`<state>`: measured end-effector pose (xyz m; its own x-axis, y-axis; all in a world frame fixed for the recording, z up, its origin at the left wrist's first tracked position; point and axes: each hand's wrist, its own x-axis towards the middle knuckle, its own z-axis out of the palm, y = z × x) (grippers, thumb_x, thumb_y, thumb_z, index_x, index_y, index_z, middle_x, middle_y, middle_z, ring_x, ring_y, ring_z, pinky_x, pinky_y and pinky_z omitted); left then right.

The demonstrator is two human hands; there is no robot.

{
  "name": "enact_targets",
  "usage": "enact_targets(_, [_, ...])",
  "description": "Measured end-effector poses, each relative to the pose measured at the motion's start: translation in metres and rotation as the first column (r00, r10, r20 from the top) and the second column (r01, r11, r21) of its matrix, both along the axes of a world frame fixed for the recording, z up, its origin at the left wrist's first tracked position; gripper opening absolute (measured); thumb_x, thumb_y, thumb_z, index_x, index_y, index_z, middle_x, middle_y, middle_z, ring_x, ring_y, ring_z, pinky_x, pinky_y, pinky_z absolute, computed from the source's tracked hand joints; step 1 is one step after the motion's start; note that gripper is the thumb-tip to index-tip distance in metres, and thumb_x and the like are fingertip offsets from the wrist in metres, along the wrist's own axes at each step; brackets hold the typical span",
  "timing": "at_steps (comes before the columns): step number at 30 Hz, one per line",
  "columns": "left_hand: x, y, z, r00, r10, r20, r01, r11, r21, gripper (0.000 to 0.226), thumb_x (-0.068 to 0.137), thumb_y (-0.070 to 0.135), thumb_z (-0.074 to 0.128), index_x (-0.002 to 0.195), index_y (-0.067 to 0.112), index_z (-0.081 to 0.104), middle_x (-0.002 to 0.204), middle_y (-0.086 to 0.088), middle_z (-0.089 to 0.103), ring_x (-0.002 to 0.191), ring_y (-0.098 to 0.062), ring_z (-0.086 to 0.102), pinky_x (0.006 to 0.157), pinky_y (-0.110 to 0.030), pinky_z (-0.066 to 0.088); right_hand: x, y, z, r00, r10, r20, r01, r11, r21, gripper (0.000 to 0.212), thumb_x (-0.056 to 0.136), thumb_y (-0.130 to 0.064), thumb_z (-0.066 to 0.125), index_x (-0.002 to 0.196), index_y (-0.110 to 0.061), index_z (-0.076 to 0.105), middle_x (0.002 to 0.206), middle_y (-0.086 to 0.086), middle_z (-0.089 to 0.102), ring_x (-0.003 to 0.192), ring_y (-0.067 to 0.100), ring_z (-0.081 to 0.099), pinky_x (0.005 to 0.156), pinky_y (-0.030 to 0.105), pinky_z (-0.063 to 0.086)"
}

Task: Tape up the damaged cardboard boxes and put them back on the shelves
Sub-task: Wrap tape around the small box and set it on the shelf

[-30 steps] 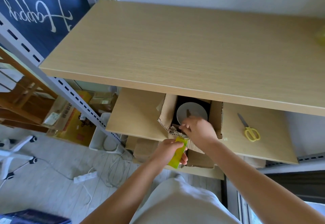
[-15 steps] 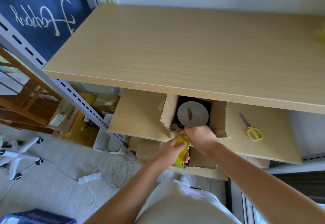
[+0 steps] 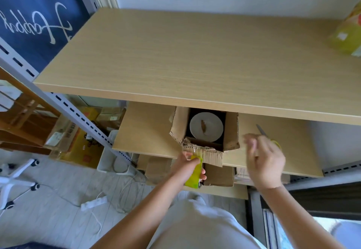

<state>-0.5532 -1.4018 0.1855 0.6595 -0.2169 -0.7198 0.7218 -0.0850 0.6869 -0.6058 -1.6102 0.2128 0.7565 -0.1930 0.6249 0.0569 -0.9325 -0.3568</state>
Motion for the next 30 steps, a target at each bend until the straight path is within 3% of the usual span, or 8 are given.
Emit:
enact_targets(3, [-0.001, 0.001, 0.0, 1.0, -0.008, 0.009, 0.008, 1.0, -0.016, 0.02, 0.098, 0.003, 0.053, 0.111, 0.01, 0.04, 0.061, -0.015, 0.065, 0.044, -0.026, 0.061, 0.048, -0.031, 0.054, 0.005, -0.054, -0.021, 0.886, -0.274, -0.375, 0.331, 0.939, 0.095, 0.021, 0.101, -0.015, 0.046, 0.105, -0.006, 0.065, 0.097, 0.011, 0.064, 0.077, 0.025, 0.058, 0.058, 0.028, 0.044])
enact_targets(5, [-0.001, 0.002, 0.001, 1.0, -0.024, 0.015, 0.024, 1.0, -0.004, 0.02, 0.098, 0.002, 0.052, 0.114, 0.01, 0.042, 0.063, -0.017, 0.066, 0.044, -0.027, 0.062, 0.045, -0.03, 0.053, 0.009, -0.088, -0.042, 0.699, -0.3, -0.649, 0.452, 0.889, 0.076, 0.027, 0.101, -0.022, 0.049, 0.12, -0.008, 0.062, 0.119, 0.016, 0.059, 0.1, 0.034, 0.056, 0.075, 0.038, 0.05])
enact_targets(7, [-0.002, 0.004, 0.002, 0.999, -0.038, 0.008, 0.038, 0.999, -0.001, 0.023, 0.097, 0.001, 0.052, 0.118, 0.01, 0.044, 0.064, -0.018, 0.067, 0.045, -0.028, 0.064, 0.044, -0.029, 0.053, 0.011, -0.11, -0.061, 0.582, -0.253, -0.773, 0.451, 0.891, 0.048, 0.033, 0.1, -0.028, 0.052, 0.123, -0.007, 0.063, 0.115, 0.018, 0.063, 0.094, 0.032, 0.058, 0.076, 0.036, 0.049])
enact_targets(10, [-0.003, 0.008, 0.002, 0.998, -0.065, 0.005, 0.065, 0.998, -0.007, 0.023, 0.097, 0.002, 0.053, 0.118, 0.008, 0.047, 0.066, -0.017, 0.069, 0.049, -0.03, 0.065, 0.047, -0.029, 0.053, 0.013, -0.118, -0.083, 0.542, -0.201, -0.816, 0.43, 0.901, 0.064, 0.028, 0.097, -0.027, 0.059, 0.11, -0.005, 0.07, 0.098, 0.016, 0.069, 0.075, 0.025, 0.057, 0.066, 0.031, 0.044])
enact_targets(13, [-0.002, 0.009, 0.0, 0.996, -0.086, 0.0, 0.086, 0.996, -0.008, 0.022, 0.097, 0.003, 0.053, 0.117, 0.009, 0.049, 0.065, -0.015, 0.07, 0.053, -0.03, 0.067, 0.055, -0.033, 0.056, 0.015, -0.115, -0.09, 0.557, -0.217, -0.802, 0.463, 0.883, 0.083, 0.033, 0.102, -0.027, 0.047, 0.098, -0.001, 0.068, 0.081, 0.014, 0.063, 0.068, 0.026, 0.055, 0.059, 0.031, 0.041])
enact_targets(21, [0.0, 0.008, -0.004, 0.997, -0.073, -0.027, 0.072, 0.997, -0.026, 0.018, 0.098, 0.004, 0.052, 0.114, 0.01, 0.049, 0.063, -0.011, 0.071, 0.063, -0.032, 0.068, 0.077, -0.05, 0.055, 0.02, -0.12, -0.096, 0.519, -0.285, -0.806, 0.569, 0.819, 0.078, 0.03, 0.102, -0.026, 0.048, 0.109, 0.003, 0.049, 0.085, 0.02, 0.06, 0.071, 0.033, 0.058, 0.055, 0.034, 0.043])
enact_targets(27, [0.001, 0.011, 0.0, 0.994, -0.105, -0.029, 0.105, 0.994, -0.021, 0.023, 0.098, 0.006, 0.053, 0.121, 0.008, 0.049, 0.067, -0.014, 0.071, 0.056, -0.029, 0.067, 0.062, -0.035, 0.056, 0.015, -0.134, -0.098, 0.506, -0.292, -0.812, 0.67, 0.726, 0.156, 0.032, 0.097, -0.027, 0.059, 0.108, 0.003, 0.055, 0.096, 0.025, 0.061, 0.079, 0.035, 0.059, 0.063, 0.038, 0.047])
enact_targets(30, [0.001, 0.012, 0.002, 0.992, -0.127, -0.024, 0.126, 0.992, -0.02, 0.023, 0.099, 0.007, 0.052, 0.121, 0.009, 0.049, 0.068, -0.014, 0.071, 0.055, -0.029, 0.067, 0.06, -0.033, 0.056, 0.012, -0.139, -0.098, 0.452, -0.329, -0.829, 0.618, 0.786, 0.025, 0.024, 0.098, -0.021, 0.057, 0.104, 0.002, 0.058, 0.101, 0.023, 0.058, 0.078, 0.035, 0.061, 0.067, 0.044, 0.056])
